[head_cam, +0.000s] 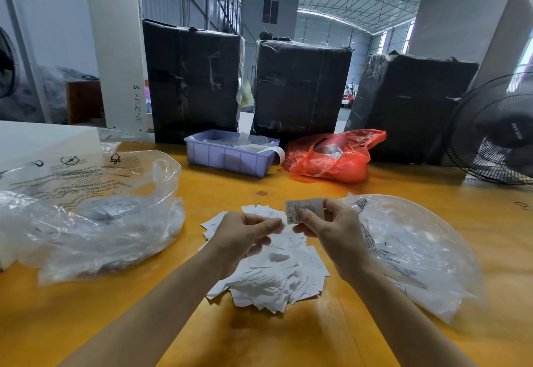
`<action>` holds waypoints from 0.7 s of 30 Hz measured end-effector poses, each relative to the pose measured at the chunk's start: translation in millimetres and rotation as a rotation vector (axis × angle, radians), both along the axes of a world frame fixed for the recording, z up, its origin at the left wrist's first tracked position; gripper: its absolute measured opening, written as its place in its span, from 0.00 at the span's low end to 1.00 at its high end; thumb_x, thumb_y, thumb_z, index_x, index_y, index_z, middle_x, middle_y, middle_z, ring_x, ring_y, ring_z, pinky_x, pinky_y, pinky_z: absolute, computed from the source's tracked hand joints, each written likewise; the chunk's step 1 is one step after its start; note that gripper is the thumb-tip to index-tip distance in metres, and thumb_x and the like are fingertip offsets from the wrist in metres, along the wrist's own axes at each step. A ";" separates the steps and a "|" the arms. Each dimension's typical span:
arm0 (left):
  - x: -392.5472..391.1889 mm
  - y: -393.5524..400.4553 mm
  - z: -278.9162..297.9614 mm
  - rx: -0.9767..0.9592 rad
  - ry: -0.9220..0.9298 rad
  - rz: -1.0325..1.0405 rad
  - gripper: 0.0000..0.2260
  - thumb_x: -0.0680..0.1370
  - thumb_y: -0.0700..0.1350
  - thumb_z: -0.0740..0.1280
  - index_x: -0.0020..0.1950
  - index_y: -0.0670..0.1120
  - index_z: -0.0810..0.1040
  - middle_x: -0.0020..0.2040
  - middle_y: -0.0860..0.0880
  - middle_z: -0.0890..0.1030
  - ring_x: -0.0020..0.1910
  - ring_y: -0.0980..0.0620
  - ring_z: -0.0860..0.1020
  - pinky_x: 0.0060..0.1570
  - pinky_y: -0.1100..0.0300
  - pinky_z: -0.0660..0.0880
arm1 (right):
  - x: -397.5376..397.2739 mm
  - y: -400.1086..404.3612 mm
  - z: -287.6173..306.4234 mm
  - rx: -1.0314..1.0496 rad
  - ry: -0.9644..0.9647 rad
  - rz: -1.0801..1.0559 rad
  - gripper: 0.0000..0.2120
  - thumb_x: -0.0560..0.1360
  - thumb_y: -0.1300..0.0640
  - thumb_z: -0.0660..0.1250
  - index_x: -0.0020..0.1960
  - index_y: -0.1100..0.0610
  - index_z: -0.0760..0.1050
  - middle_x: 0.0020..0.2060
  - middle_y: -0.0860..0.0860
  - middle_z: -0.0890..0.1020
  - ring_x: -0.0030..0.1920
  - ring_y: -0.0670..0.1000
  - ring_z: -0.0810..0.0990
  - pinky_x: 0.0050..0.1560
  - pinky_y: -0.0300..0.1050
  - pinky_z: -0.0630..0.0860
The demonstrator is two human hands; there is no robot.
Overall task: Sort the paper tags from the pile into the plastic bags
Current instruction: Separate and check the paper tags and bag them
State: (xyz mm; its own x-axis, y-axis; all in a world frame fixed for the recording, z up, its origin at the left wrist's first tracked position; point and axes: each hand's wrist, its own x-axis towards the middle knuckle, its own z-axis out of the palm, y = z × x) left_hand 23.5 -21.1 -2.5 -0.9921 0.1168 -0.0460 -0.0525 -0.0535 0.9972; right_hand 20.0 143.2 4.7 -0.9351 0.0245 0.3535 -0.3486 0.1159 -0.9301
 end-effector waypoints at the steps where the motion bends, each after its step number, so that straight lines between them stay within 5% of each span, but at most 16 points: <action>1: 0.0 -0.1 0.0 -0.003 0.000 0.003 0.04 0.71 0.46 0.73 0.39 0.46 0.84 0.37 0.52 0.84 0.28 0.61 0.75 0.35 0.66 0.72 | -0.6 0.9 0.2 -0.006 0.005 -0.015 0.03 0.74 0.65 0.69 0.47 0.63 0.77 0.37 0.57 0.83 0.32 0.48 0.83 0.32 0.37 0.77; 16: 1.1 0.6 -0.4 -0.026 0.000 0.001 0.04 0.71 0.46 0.73 0.42 0.46 0.84 0.39 0.52 0.85 0.31 0.59 0.76 0.39 0.62 0.72 | -1.3 -0.2 -3.9 0.091 0.081 -0.012 0.03 0.73 0.65 0.70 0.44 0.60 0.76 0.37 0.56 0.83 0.34 0.49 0.83 0.33 0.35 0.76; 21: 0.8 -0.3 -0.7 -0.037 0.002 -0.002 0.04 0.71 0.47 0.72 0.42 0.47 0.84 0.40 0.52 0.85 0.31 0.59 0.76 0.39 0.62 0.72 | -2.2 0.1 -3.1 0.070 0.120 -0.025 0.03 0.73 0.65 0.70 0.44 0.62 0.76 0.38 0.56 0.83 0.35 0.51 0.84 0.37 0.41 0.80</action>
